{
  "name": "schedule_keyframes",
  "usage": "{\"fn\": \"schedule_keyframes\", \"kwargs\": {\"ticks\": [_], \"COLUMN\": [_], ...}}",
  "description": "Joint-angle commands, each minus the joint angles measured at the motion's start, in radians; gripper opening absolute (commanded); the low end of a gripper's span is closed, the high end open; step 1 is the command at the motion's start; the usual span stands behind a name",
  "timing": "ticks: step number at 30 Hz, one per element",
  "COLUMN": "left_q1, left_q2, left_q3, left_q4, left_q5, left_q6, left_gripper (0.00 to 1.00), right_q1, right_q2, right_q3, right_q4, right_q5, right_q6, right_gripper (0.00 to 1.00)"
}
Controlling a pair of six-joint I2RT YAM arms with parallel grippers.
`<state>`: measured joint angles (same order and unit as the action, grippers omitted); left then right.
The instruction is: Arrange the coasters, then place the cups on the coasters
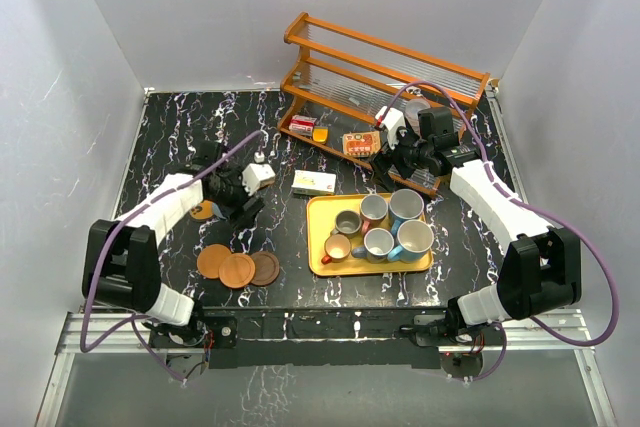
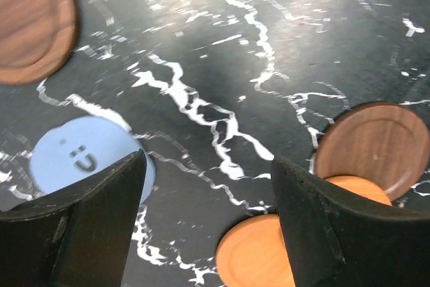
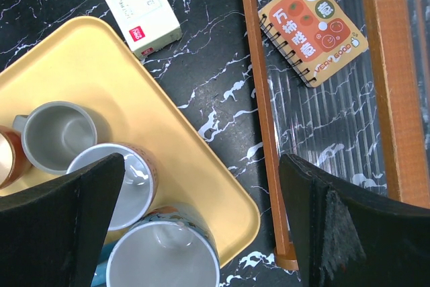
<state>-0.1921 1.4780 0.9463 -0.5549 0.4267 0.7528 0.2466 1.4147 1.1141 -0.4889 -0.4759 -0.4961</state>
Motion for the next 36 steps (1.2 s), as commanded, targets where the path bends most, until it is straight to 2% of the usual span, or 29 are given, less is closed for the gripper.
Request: {"fn": "schedule_keyframes", "kwargs": {"ticks": [1, 7, 11, 19, 25, 28, 36], "left_q1": [-0.105, -0.225, -0.247, -0.295, -0.296, -0.272, -0.091], "left_q2": [-0.043, -0.014, -0.007, 0.038, 0.068, 0.083, 0.134], "left_q3": [-0.047, -0.089, -0.104, -0.160, -0.168, -0.168, -0.114], "left_q4": [-0.051, -0.045, -0.046, 0.031, 0.120, 0.182, 0.299], "left_q5": [0.045, 0.015, 0.019, -0.077, -0.151, -0.209, -0.227], "left_q6": [0.055, 0.064, 0.082, 0.110, 0.059, 0.020, -0.043], "left_gripper": [0.74, 0.74, 0.75, 0.75, 0.72, 0.69, 0.59], "right_q1": [-0.004, -0.005, -0.010, -0.016, -0.017, -0.018, -0.019], "right_q2": [0.004, 0.000, 0.002, 0.015, 0.018, 0.017, 0.019], "right_q3": [-0.003, -0.007, -0.007, -0.008, -0.008, -0.005, -0.005], "right_q4": [0.050, 0.052, 0.053, 0.051, 0.049, 0.047, 0.043], "right_q5": [-0.002, 0.002, 0.007, 0.016, 0.020, 0.018, 0.012], "right_q6": [-0.010, -0.012, -0.013, -0.015, -0.019, -0.020, -0.022], "right_gripper": [0.98, 0.98, 0.98, 0.98, 0.98, 0.98, 0.98]}}
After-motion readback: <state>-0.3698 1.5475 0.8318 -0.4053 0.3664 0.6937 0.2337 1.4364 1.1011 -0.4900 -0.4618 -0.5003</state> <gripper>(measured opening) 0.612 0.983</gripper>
